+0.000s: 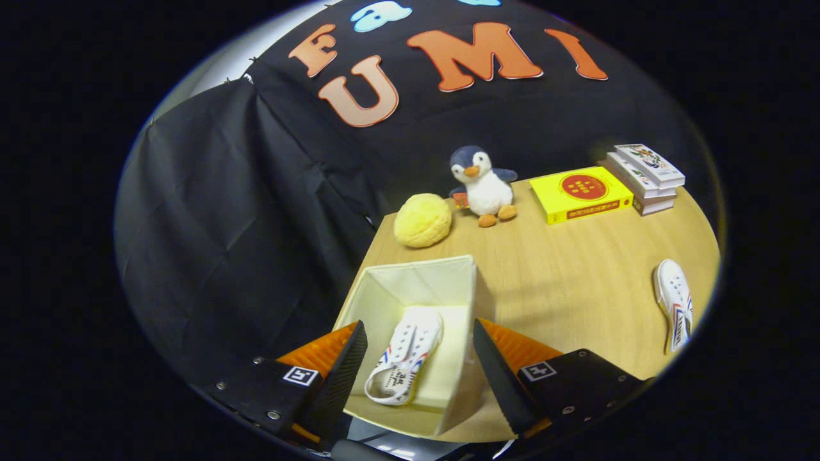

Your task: Open the storage box then place both shoes into the box .Put the left shoe in first, then the right shoe, with the right side of both shoes facing outward in a uniform manner.

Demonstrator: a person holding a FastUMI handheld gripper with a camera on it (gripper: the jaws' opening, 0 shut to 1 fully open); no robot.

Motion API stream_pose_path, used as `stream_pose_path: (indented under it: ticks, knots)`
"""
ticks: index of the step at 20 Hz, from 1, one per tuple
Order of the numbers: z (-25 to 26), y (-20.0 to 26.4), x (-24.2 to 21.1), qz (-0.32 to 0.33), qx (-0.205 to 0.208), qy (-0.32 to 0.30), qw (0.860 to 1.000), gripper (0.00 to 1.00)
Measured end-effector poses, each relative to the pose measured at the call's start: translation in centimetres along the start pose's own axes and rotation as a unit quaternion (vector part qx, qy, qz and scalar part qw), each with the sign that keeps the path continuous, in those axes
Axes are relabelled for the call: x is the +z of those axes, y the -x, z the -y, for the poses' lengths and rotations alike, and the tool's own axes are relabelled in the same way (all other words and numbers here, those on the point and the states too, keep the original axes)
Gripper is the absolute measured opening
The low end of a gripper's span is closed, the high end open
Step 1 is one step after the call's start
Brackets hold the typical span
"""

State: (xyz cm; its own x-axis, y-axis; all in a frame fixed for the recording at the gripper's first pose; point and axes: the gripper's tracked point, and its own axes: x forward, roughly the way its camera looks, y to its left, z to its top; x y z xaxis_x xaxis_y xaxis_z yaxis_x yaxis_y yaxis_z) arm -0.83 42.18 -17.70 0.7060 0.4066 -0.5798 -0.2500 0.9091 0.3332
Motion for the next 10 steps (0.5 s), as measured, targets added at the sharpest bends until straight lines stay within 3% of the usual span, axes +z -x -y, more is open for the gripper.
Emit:
stream_pose_path:
  ticks: [10]
  knots:
    - [21.6, 4.6, 2.0, 0.014, -0.141, 0.015, 0.99, 0.99]
